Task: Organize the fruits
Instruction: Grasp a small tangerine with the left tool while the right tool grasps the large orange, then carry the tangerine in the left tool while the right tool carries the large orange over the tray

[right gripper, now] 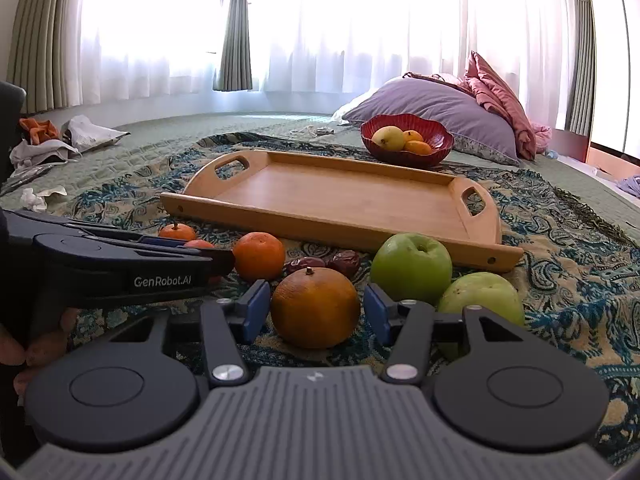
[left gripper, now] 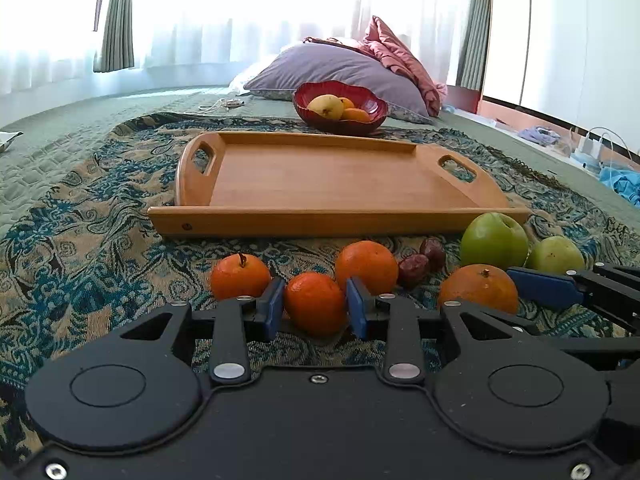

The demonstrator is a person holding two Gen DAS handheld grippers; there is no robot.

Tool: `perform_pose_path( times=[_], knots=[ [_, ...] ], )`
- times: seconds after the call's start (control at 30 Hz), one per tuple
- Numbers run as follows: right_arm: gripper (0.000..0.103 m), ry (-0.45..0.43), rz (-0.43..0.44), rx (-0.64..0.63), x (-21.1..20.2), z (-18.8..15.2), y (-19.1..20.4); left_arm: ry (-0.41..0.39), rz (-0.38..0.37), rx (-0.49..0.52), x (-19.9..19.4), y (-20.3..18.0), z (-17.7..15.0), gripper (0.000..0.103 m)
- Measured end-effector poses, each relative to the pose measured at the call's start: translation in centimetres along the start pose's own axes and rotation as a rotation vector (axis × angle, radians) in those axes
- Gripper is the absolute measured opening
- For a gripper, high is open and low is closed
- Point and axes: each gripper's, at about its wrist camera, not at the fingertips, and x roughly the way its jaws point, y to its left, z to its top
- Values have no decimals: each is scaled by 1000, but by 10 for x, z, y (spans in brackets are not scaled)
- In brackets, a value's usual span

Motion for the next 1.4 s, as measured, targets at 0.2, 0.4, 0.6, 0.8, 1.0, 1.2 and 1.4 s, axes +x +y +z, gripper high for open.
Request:
perform_pose_path(
  times=[0.2, 0.4, 0.6, 0.8, 1.0, 1.2, 1.4],
  knots=[
    [59, 6, 4, 5, 2, -2, -1, 25, 8, 0, 0, 1, -4, 33],
    [59, 15, 7, 17, 5, -4, -3, 18, 14, 26, 0, -1, -5, 33],
    [59, 18, 10, 24, 7, -6, -4, 17, 15, 20, 3, -1, -5, 33],
    [58, 29, 14, 33, 12, -9, -6, 9, 21, 35, 4, -2, -7, 33],
    [55, 29, 12, 33, 14, -11, -5, -32, 0, 17, -3, -2, -7, 32],
    [54, -6, 7, 52, 6, -7, -6, -112, 19, 100, -19, -15, 6, 32],
    [54, -58, -4, 84, -3, 10, -16, -78, -5, 65, -14, -15, 35, 32]
  ],
)
